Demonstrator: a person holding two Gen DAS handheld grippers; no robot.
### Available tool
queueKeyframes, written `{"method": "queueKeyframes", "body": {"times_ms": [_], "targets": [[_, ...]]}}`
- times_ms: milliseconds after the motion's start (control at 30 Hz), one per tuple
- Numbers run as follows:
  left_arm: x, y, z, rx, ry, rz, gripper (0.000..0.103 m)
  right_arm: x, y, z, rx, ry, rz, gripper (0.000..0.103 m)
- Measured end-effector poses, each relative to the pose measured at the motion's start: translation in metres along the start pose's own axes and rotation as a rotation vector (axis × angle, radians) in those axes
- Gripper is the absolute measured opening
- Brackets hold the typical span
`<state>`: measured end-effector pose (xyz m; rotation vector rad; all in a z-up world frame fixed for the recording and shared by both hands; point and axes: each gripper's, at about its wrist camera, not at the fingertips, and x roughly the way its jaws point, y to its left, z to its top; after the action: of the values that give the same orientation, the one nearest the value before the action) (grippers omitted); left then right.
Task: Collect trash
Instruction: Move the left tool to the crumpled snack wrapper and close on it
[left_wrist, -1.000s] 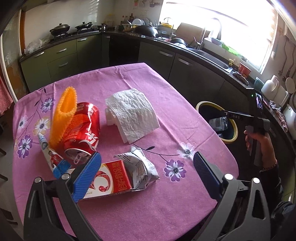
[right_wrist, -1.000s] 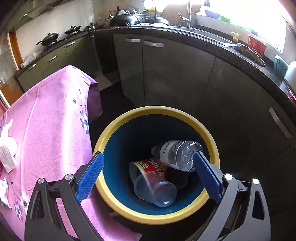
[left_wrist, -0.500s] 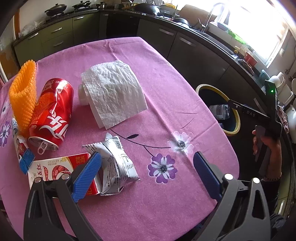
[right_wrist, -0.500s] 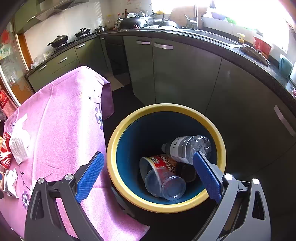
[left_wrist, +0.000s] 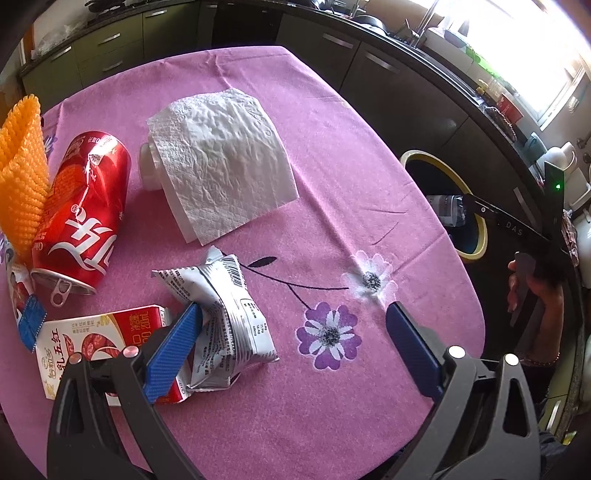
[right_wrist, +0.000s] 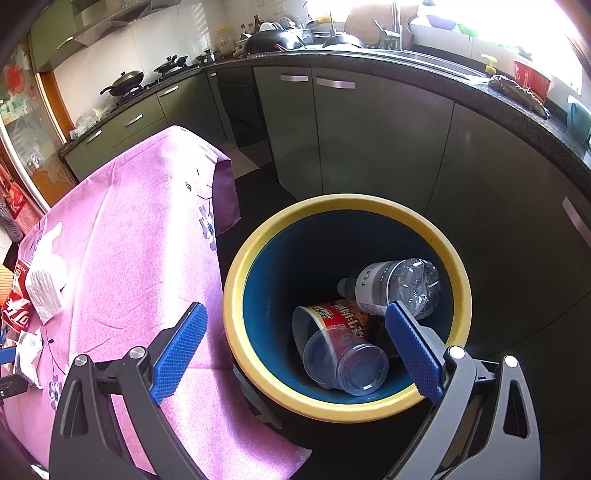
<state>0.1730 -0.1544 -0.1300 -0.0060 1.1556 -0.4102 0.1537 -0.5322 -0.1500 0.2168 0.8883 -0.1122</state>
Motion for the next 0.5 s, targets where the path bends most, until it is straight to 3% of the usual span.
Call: {"method": "queueKeyframes", "body": {"times_ms": [300,500], "targets": [[0.0,0.0,0.007,-0.004,-0.003,0.083,0.095,0.004,-0.01,-0.004,0.026,0.017,0.0,0.096],[0.01,-0.001,0.011,-0.004,0.034,0.052,0.093,0.009,-0.006,-0.005,0.022,0.029,0.013,0.096]]}}
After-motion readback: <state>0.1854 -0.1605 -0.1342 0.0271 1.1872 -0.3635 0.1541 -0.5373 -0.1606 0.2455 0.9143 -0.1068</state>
